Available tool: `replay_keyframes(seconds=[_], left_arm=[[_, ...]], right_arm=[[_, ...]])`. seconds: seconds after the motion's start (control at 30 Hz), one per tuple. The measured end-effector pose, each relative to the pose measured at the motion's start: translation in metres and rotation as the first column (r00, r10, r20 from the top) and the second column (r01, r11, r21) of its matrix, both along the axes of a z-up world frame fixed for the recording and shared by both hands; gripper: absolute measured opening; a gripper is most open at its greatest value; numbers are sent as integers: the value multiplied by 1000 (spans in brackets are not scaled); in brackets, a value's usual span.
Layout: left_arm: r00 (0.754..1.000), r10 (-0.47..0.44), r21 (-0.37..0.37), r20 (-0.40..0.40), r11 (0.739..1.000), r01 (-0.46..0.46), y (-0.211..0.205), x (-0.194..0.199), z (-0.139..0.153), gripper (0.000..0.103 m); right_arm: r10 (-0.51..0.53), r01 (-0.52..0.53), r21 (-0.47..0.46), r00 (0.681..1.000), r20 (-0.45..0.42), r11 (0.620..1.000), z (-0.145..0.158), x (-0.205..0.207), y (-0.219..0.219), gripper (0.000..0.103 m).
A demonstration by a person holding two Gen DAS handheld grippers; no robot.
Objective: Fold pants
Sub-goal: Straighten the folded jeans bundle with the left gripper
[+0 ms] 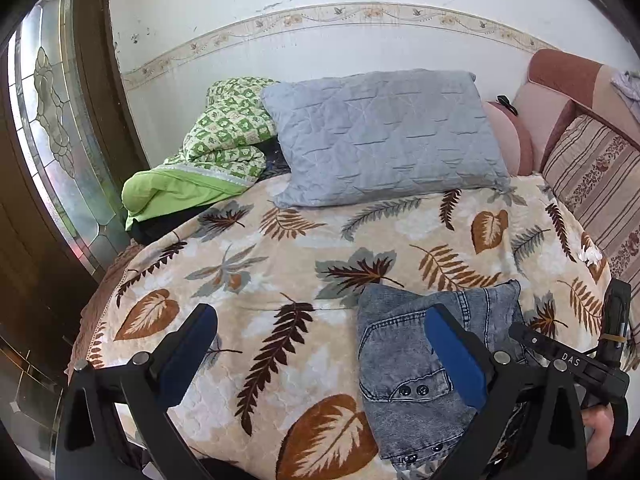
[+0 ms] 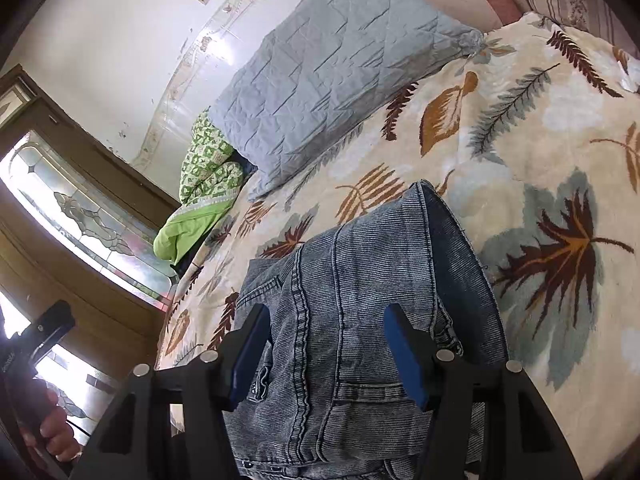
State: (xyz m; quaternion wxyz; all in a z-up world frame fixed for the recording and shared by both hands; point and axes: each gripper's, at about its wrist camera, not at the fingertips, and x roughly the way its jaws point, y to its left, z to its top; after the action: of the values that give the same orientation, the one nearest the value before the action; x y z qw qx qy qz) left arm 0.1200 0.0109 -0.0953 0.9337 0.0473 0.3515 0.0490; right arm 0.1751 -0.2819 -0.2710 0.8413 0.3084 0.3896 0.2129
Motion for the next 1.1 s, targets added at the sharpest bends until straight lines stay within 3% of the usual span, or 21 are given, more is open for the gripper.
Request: replay_keyframes(seconds=[0.33, 0.5, 0.63, 0.77, 1.1], left_arm=[[1000, -22, 41, -5, 999, 22, -12, -2, -5, 103], [996, -65, 27, -69, 997, 67, -17, 2, -23, 103], [966, -79, -28, -245, 997, 74, -9, 15, -70, 103], [925, -52, -111, -376, 994, 11, 11, 21, -112, 103], [869, -118, -270, -481, 963, -19, 25, 35, -155, 103]], right_arm=[[-26, 27, 50, 1000, -14, 998, -1, -2, -14, 63], [-34, 36, 75, 999, -22, 997, -2, -1, -19, 63], [-32, 34, 60, 999, -39, 998, -4, 0, -18, 63], [-40, 43, 47, 997, -64, 998, -8, 1, -23, 63], [-84, 93, 47, 983, -162, 995, -34, 11, -59, 63]])
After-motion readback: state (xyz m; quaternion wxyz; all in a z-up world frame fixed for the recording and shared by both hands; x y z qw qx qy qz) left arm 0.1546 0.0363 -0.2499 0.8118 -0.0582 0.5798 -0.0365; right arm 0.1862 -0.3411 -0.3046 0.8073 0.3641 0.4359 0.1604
